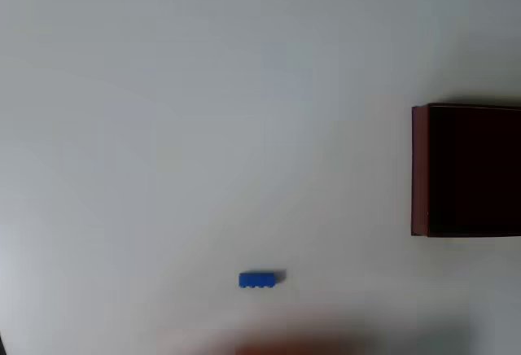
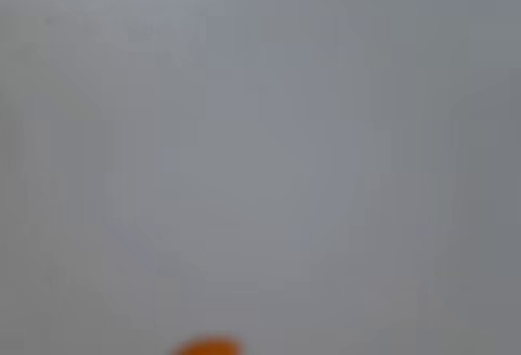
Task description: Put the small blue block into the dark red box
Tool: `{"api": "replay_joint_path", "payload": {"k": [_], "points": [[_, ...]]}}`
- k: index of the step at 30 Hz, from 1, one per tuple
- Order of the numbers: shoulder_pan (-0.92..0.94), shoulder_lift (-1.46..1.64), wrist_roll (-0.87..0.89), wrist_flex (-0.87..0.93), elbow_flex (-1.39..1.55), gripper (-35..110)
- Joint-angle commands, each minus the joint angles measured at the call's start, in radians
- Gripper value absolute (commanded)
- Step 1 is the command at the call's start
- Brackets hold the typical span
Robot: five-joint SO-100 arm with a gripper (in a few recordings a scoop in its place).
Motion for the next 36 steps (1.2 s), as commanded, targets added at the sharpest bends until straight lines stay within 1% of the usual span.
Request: {"api": "replay_joint_path", "payload": {"k": [1,4,8,12,13,15,17,21,24,29,36], "points": [[0.057,-0.002,-0.008,0.13,-0.184,0],[0.149,-0.11,-0.077,0.224,-0.341,0],[0.305,-0.419,-0.256,0.333,-0.643,0],[0.523,-0.709,-0.377,0.417,-0.845,12],[0.578,-0.736,-0.383,0.414,-0.851,16],[0.678,-0.739,-0.426,0.364,-0.822,18],[0.75,-0.695,-0.476,0.314,-0.773,19],[0.911,-0.611,-0.534,0.29,-0.672,23],[0.997,-0.577,-0.555,0.232,-0.574,26],[1.037,-0.604,-0.531,0.175,-0.482,28],[1.012,-0.621,-0.376,0.169,-0.426,30]]}}
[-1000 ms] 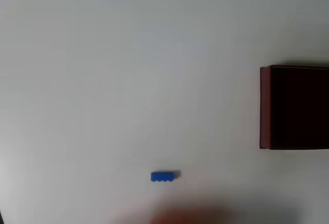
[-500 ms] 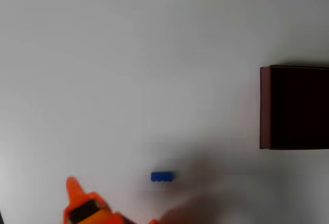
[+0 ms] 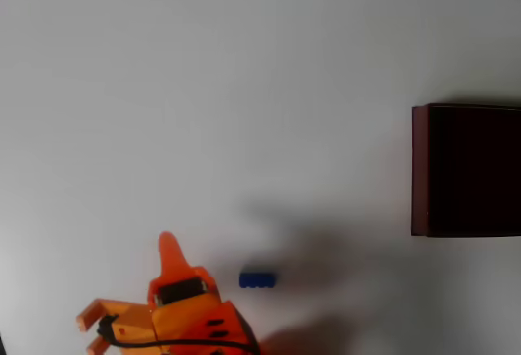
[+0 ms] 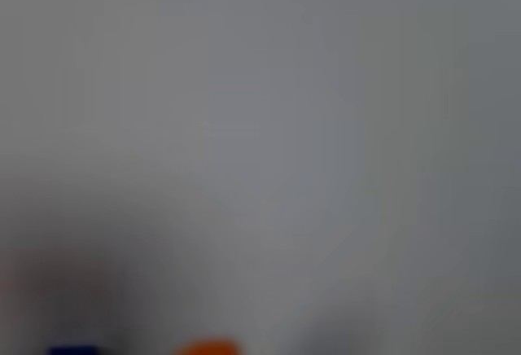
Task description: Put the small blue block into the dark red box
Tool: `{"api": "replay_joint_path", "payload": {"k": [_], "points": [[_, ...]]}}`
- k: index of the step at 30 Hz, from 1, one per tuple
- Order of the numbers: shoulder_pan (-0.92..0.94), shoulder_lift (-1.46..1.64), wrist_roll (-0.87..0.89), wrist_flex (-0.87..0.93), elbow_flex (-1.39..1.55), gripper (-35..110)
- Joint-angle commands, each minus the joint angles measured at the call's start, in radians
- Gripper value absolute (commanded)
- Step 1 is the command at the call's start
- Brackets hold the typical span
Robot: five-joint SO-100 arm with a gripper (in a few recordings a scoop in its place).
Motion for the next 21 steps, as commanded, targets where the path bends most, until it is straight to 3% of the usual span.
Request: {"api": "replay_joint_path", "payload": {"k": [1,8,21], "points": [[-0.025,-0.015,0.095,0.017,0.014,30],[-0.161,-0.003,0.327,0.137,0.008,31],[-0.026,-0.015,0.299,0.017,0.158,33]]}}
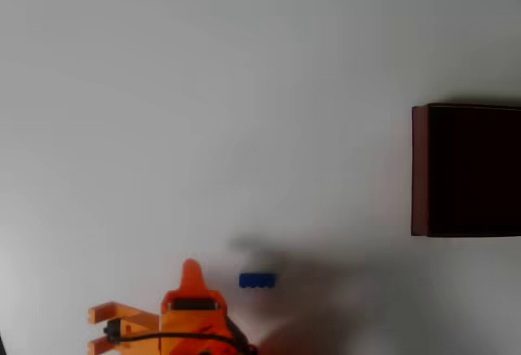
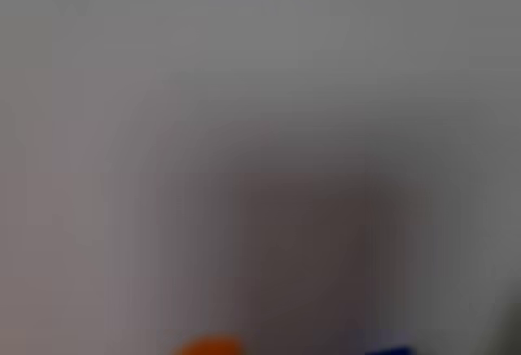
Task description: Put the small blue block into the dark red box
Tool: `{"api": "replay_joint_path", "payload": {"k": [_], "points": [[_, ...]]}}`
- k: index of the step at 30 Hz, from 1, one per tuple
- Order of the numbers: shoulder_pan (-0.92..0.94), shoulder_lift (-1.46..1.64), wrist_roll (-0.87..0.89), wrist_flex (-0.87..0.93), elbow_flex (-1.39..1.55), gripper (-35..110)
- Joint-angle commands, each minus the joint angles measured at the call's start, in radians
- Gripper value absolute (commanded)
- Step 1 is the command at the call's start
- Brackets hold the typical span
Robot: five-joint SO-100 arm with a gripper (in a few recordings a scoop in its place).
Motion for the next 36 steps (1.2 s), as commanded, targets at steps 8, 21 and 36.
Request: {"api": "replay_joint_path", "payload": {"k": [8,21,36], "points": [[0.192,-0.003,-0.137,-0.19,0.137,33],[0.17,0.144,0.071,-0.106,0.196,33],[0.17,0.305,0.167,-0.034,0.232,34]]}}
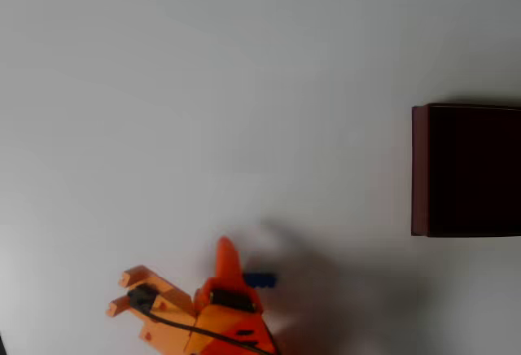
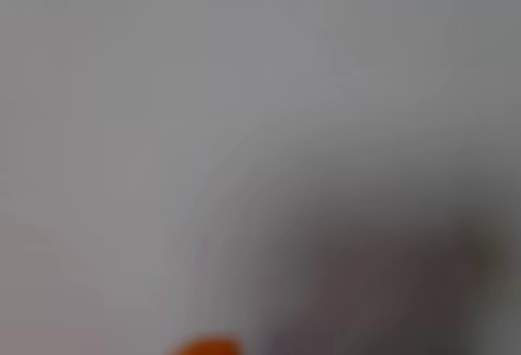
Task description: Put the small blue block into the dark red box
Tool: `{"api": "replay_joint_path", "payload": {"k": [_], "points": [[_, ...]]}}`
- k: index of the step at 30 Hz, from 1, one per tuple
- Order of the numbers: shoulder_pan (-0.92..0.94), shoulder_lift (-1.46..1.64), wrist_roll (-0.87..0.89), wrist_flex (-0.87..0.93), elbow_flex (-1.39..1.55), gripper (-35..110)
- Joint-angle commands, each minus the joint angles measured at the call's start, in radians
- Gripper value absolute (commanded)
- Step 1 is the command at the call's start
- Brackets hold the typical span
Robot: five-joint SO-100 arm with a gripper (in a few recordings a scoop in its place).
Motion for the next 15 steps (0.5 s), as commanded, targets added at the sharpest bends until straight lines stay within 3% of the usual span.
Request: {"api": "replay_joint_path", "payload": {"k": [1,6,9,15], "points": [[0.012,0.031,0.02,0.014,0.017,34],[0.014,0.117,0.103,0.091,-0.037,35],[0.008,0.095,0.267,0.144,-0.155,34],[0.031,-0.341,0.603,0.302,-0.546,32]]}}
